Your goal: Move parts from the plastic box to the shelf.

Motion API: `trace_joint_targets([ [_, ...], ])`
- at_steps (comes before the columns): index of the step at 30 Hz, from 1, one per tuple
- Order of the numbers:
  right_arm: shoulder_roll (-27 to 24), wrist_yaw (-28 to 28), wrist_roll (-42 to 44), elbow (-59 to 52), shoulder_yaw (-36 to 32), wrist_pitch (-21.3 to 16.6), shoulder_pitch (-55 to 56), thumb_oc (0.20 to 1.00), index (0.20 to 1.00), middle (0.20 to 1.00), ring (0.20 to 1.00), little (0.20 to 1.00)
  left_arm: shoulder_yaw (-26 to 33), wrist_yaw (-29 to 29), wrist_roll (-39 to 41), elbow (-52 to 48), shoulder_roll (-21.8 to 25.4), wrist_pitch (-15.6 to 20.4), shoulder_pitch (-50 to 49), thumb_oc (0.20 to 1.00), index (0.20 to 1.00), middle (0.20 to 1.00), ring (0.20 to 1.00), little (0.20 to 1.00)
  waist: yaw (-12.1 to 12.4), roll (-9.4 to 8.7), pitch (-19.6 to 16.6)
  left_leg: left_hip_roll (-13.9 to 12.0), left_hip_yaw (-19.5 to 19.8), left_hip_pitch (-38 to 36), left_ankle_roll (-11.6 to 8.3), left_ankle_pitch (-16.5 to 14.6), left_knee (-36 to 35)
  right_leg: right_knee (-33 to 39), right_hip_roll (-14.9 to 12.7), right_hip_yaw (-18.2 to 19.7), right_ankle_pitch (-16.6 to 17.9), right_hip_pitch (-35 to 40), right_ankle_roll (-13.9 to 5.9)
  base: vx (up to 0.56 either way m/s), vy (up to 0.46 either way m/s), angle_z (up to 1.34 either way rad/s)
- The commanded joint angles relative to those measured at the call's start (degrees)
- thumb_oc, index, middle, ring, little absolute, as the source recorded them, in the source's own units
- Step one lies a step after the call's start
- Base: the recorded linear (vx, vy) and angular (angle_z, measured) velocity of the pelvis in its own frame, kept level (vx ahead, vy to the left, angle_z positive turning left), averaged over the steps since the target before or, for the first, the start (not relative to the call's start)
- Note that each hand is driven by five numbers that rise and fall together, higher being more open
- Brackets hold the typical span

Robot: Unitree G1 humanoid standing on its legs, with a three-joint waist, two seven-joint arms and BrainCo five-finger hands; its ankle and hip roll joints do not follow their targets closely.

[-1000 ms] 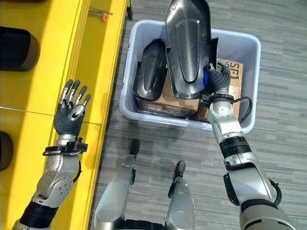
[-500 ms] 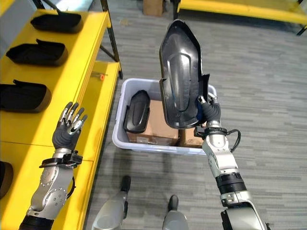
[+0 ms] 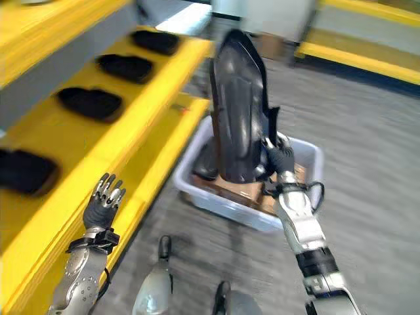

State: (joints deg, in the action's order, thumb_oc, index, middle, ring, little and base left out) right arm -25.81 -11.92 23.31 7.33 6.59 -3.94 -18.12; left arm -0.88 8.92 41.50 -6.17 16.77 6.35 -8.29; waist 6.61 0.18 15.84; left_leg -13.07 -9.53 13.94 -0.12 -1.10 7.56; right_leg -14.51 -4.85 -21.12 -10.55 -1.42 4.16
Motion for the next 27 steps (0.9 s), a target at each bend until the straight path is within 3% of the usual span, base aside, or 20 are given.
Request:
trace_joint_targets([
  [1,0.6,-0.7,-0.4,-4.9,-2.7,-5.4,-2.6,0.200,0.200,0.200,0.200,0.200,0.6,-2.2,-0.7,-3.6,1.7,2.9,-1.0,1.000,1.000,1.000,1.000,1.000,-0.9,-1.20,-2.3,-4.2,6.3,-1.7,-7.21,6.2,5.0,0.5,-3.1,-1.5,-3.9,-0.5,-4.78,-0.05,-0.004,0.84],
  [2,2.0,0.0,0.0,-5.3,-2.6,-5.7,-1.7,0.200,0.200,0.200,0.200,0.200,0.6,-2.3,-0.8,-4.4,0.9,2.7,-1.5,1.000,1.000,1.000,1.000,1.000,-0.7,-1.46,-2.1,-3.3,9.8,-3.1,-7.06,2.8,10.4,0.3,-4.5,-2.8,-3.8,0.2,-4.71,-0.05,0.039,0.59],
  [3,2.6,0.0,0.5,-5.4,-3.3,-6.0,-0.6,0.200,0.200,0.200,0.200,0.200,0.6,-2.4,-0.4,-4.9,0.2,2.5,-1.7,1.000,1.000,1.000,1.000,1.000,-1.4,-1.20,-2.3,-4.9,8.5,-5.5,-6.91,2.0,9.1,-0.5,-5.8,-5.2,-3.9,0.5,-4.75,-0.05,0.037,0.60],
  [4,2.6,0.0,0.6,-5.5,-3.3,-6.0,-0.5,0.200,0.200,0.200,0.200,0.200,0.6,-2.4,-0.4,-5.0,0.2,2.5,-1.8,1.000,1.000,1.000,1.000,1.000,-1.5,-1.20,-2.2,-4.8,8.6,-5.7,-6.93,2.0,8.9,-0.6,-5.8,-5.3,-4.0,0.7,-4.78,-0.04,0.097,0.76],
  [6,2.6,-0.3,0.5,-5.8,-3.7,-5.9,0.2,0.200,0.200,0.200,0.200,0.200,0.5,-2.4,-0.1,-5.2,-0.1,2.4,-1.9,1.000,1.000,1.000,1.000,1.000,-2.1,-0.85,-2.5,-5.9,7.1,-7.9,-7.30,2.1,6.5,-1.4,-6.8,-6.7,-4.1,0.6,-5.00,0.01,0.128,0.96],
  [7,2.8,-0.9,0.7,-6.6,-5.6,-5.9,2.3,0.200,0.200,0.200,0.200,0.200,-0.1,-2.6,0.5,-5.0,-0.3,2.2,-1.6,1.000,1.000,1.000,1.000,1.000,-3.4,0.65,-4.0,-6.2,4.3,-10.6,-8.04,2.4,-1.2,-2.7,-8.4,-9.4,-3.8,0.5,-5.93,0.08,0.213,0.83],
  [8,3.1,-1.0,0.8,-6.7,-6.2,-5.8,3.1,0.200,0.200,0.200,0.200,0.200,-0.1,-2.6,0.3,-4.7,-0.4,2.3,-1.6,1.000,1.000,1.000,1.000,1.000,-3.6,1.21,-4.7,-5.8,3.8,-11.2,-8.38,2.7,-3.3,-2.7,-9.1,-10.2,-3.2,0.8,-6.50,0.11,0.281,0.86],
  [13,4.4,-1.2,1.0,-7.4,-7.8,-5.7,5.6,0.200,0.200,0.200,0.200,0.200,0.6,-2.7,-0.5,-5.0,0.7,2.4,-2.0,1.000,1.000,1.000,1.000,1.000,-2.8,1.01,-5.9,-2.5,5.1,-11.0,-7.66,1.2,-3.2,-0.7,-12.2,-12.2,-0.1,3.7,-8.42,0.11,0.179,0.62],
  [14,5.3,-0.8,1.0,-7.8,-8.1,-5.6,6.4,0.200,0.200,0.200,0.200,0.200,1.2,-2.6,-1.1,-5.1,0.6,2.4,-2.7,1.000,1.000,1.000,1.000,1.000,-2.2,0.64,-6.2,-0.7,5.4,-11.1,-7.04,0.3,-3.9,0.2,-13.6,-13.2,1.4,4.6,-9.56,0.08,0.189,0.27],
  [22,8.0,-0.3,1.1,-8.7,-7.9,-5.2,7.7,0.200,0.200,0.200,0.200,0.200,2.3,-2.4,-1.9,-5.6,0.5,2.1,-3.8,1.000,1.000,1.000,1.000,1.000,-0.1,-1.24,-7.4,4.2,7.2,-10.1,-5.26,-1.8,-4.7,4.6,-16.7,-15.8,6.4,6.8,-12.68,0.04,0.159,0.18],
  [27,9.5,-0.1,0.9,-8.3,-6.2,-4.8,6.2,0.200,0.200,0.200,0.200,0.200,3.3,-1.4,-2.6,-6.1,0.7,2.7,-4.0,1.000,1.000,1.000,1.000,1.000,1.5,-2.97,-8.0,9.4,8.2,-8.9,-2.54,-4.6,-2.9,7.0,-20.3,-14.3,13.1,7.3,-15.63,0.03,0.242,0.14],
])
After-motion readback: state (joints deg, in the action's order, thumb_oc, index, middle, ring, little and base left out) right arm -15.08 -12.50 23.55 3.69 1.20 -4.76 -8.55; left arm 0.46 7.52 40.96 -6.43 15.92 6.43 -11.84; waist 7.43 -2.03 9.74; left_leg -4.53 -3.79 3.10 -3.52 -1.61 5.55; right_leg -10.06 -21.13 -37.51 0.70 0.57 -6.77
